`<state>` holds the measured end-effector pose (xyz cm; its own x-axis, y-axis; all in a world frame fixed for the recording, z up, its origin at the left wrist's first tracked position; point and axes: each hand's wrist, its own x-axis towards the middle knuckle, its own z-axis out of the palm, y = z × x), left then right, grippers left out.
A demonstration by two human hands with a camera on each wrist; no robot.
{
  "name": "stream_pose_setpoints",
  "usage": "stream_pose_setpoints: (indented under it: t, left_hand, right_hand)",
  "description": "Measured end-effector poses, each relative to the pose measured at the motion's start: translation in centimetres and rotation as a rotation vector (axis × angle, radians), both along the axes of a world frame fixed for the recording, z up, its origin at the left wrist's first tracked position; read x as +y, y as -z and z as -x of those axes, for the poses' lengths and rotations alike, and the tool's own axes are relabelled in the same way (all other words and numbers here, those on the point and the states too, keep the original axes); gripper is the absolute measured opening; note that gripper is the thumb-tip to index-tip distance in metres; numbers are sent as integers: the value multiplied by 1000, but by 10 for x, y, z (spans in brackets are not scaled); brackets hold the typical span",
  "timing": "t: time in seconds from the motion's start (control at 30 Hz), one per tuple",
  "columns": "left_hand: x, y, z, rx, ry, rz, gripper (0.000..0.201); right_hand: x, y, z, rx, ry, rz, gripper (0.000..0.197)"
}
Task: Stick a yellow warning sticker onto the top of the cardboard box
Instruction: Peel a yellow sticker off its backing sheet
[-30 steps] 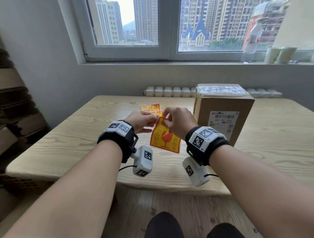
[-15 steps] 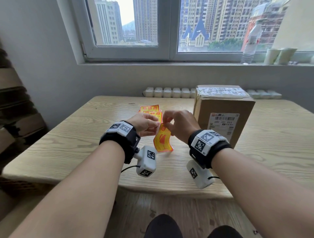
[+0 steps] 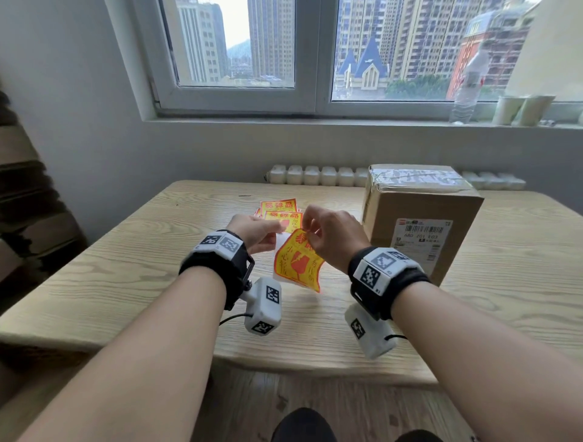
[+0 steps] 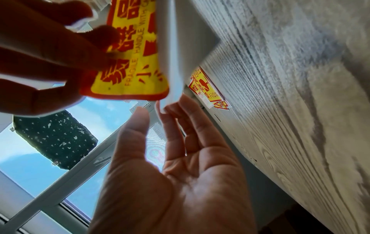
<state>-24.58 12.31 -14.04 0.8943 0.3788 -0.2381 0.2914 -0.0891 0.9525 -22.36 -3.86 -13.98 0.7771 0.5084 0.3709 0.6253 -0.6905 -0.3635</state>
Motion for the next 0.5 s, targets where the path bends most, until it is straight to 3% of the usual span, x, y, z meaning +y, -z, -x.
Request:
stream_pose_setpoints:
  t: [0.1,0.27,0.5]
  left_hand:
    - [12,10,-7,62,-51,-139,11]
    - [48,43,-22,220,-184,-571,29]
    - [45,44,-8,275,-170,-676,19]
  right_hand:
    - [0,1,-3,9,24,-5,13]
    - [-1,2,-6,1,35,0,14]
    - [-5,0,-9,-2,46,23,15]
